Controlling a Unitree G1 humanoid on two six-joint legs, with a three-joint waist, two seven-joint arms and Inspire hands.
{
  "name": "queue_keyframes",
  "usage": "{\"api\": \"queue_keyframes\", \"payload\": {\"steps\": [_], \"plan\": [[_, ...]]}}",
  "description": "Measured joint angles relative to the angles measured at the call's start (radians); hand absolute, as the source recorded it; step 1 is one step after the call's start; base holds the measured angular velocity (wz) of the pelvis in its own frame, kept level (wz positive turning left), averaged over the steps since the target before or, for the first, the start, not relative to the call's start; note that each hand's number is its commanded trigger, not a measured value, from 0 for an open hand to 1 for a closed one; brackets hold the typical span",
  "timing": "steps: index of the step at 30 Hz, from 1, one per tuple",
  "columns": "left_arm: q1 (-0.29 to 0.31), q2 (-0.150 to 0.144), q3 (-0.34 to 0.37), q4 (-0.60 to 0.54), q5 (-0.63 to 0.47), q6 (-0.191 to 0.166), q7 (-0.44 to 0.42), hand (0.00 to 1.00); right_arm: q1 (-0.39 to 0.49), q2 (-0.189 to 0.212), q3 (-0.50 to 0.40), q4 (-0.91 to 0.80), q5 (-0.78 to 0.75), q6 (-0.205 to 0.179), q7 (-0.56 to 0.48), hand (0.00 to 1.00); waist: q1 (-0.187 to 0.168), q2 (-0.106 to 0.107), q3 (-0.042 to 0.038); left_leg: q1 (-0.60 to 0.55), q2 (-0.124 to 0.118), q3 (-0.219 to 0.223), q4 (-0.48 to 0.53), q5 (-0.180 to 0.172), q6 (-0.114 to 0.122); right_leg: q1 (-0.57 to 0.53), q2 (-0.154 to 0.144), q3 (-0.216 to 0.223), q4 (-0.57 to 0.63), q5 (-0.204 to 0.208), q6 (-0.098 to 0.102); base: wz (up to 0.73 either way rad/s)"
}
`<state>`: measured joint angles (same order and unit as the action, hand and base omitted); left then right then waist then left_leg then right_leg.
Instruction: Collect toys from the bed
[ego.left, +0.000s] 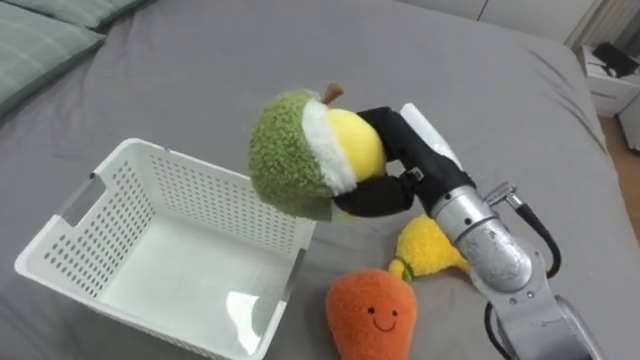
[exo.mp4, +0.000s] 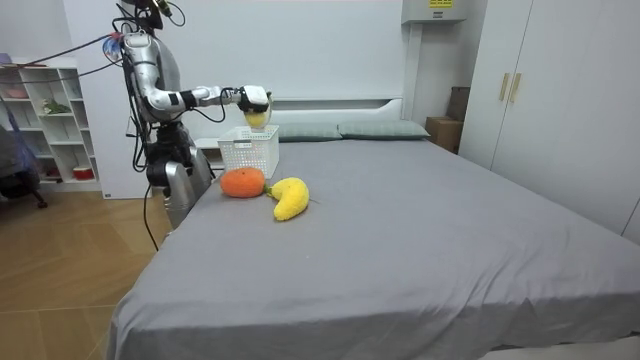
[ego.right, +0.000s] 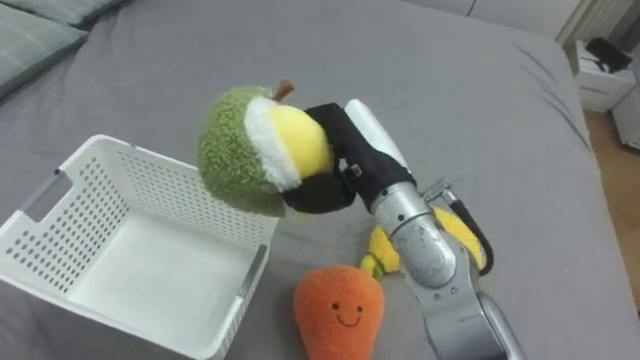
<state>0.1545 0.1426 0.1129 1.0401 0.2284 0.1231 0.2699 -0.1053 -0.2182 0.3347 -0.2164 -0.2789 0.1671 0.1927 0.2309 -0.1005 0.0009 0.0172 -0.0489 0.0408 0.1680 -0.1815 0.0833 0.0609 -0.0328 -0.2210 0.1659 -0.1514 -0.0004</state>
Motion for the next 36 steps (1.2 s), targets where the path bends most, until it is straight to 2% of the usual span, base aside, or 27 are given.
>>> {"api": "queue_keyframes", "payload": {"steps": [3,6,9,12,13,18,36], "plan": [[-0.021,-0.003,-0.013,0.0,0.002,-0.001,0.0,0.0,-0.002,0.032,0.057,0.001,-0.039,0.0,0.027,1.0,0.025,-0.001,0.0014,-0.003,-0.001,-0.007,0.0,0.0,0.0,0.0,0.0,-0.002,0.0,0.0,0.0,0.07],[-0.036,-0.008,-0.018,-0.001,0.001,-0.002,0.0,0.0,-0.008,0.033,0.105,0.001,-0.094,0.007,0.055,1.0,0.052,-0.001,0.0024,-0.01,-0.002,-0.015,0.002,0.001,0.0,-0.005,-0.001,-0.01,0.0,0.0,0.0,0.08],[-0.035,-0.008,-0.022,-0.002,0.001,0.002,0.001,0.0,-0.018,0.036,0.133,0.002,-0.109,0.021,0.074,1.0,0.056,-0.003,0.006,-0.015,-0.003,-0.022,0.002,0.002,-0.001,-0.007,-0.001,-0.019,-0.002,0.0,0.0,0.08],[-0.037,-0.007,-0.04,-0.003,0.002,0.012,0.0,0.0,-0.024,0.053,0.154,0.027,-0.138,0.04,0.084,0.34,0.066,-0.005,0.0085,-0.019,-0.005,-0.024,0.001,0.003,0.0,-0.006,-0.002,-0.022,-0.012,0.0,0.0,0.0],[-0.04,-0.008,-0.041,-0.003,0.001,0.012,0.0,0.0,-0.024,0.059,0.155,0.045,-0.141,0.046,0.085,0.0,0.073,-0.008,0.01,-0.021,-0.005,-0.024,0.001,0.003,-0.001,-0.007,-0.002,-0.023,-0.014,0.0,0.0,0.0],[-0.049,-0.009,-0.042,0.001,0.0,0.02,0.0,0.0,-0.024,0.067,0.156,0.131,-0.14,0.054,0.085,0.0,0.076,-0.015,0.0217,-0.027,-0.005,-0.027,0.001,0.003,-0.001,-0.011,-0.002,-0.025,-0.015,0.0,0.0,0.01],[-0.066,-0.009,-0.039,0.001,0.0,0.024,-0.021,0.0,-0.026,0.065,0.155,0.153,-0.162,0.057,0.085,0.0,0.075,-0.014,0.0191,-0.041,-0.009,-0.045,0.016,0.003,0.0,-0.015,-0.002,-0.029,-0.016,0.0,0.0,0.02]]}}
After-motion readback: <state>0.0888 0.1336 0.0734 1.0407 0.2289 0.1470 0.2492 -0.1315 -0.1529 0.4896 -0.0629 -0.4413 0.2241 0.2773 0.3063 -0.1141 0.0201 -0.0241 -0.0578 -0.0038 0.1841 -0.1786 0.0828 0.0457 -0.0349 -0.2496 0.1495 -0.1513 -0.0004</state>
